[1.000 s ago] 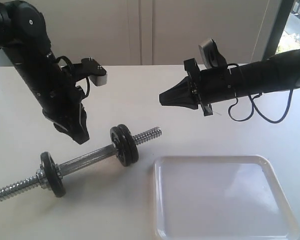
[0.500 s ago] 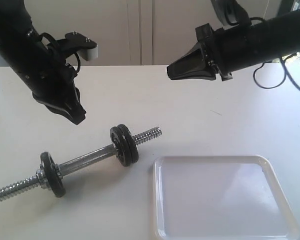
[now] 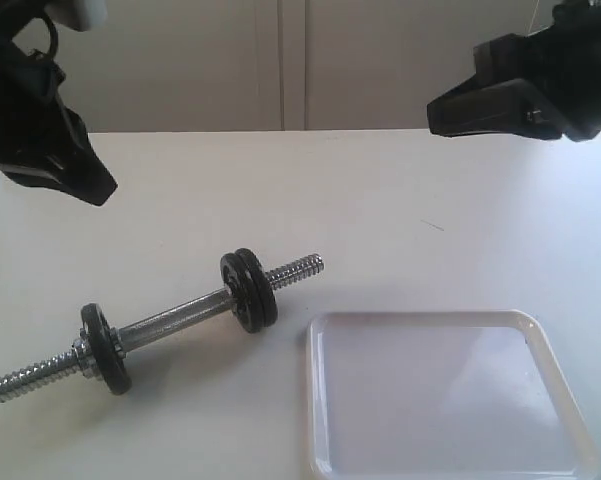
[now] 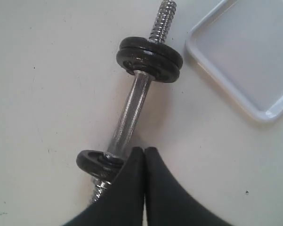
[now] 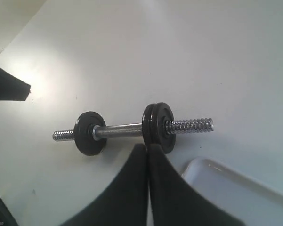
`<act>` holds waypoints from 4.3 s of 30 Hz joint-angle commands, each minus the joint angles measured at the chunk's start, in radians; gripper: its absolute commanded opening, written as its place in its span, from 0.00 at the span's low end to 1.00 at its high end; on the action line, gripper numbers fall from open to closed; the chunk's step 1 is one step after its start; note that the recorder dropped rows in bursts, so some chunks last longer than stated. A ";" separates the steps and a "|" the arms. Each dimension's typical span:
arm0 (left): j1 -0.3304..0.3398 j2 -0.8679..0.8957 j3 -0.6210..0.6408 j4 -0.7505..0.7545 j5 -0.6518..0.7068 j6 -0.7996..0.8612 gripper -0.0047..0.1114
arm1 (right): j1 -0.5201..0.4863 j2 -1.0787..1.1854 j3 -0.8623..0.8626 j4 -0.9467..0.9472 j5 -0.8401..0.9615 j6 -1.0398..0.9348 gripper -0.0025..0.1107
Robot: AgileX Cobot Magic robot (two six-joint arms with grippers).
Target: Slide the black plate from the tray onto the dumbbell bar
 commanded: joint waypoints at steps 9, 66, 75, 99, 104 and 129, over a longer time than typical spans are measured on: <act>0.002 -0.287 0.160 0.003 0.025 -0.132 0.04 | -0.006 -0.247 0.085 -0.050 0.030 0.032 0.02; 0.405 -1.009 0.160 0.527 0.076 -0.237 0.04 | -0.006 -0.401 0.165 -0.049 0.049 0.037 0.02; 0.405 -1.181 0.160 0.541 0.089 -0.318 0.04 | -0.006 -0.401 0.165 -0.049 0.049 0.037 0.02; 0.405 -1.296 1.126 0.210 -0.592 -0.424 0.04 | -0.006 -0.401 0.165 -0.049 0.049 0.037 0.02; 0.407 -1.296 1.218 0.179 -0.638 -0.420 0.04 | -0.006 -0.401 0.165 -0.051 0.051 0.037 0.02; 0.411 -1.296 1.307 0.113 -0.727 -0.420 0.04 | -0.006 -0.401 0.165 -0.051 0.051 0.037 0.02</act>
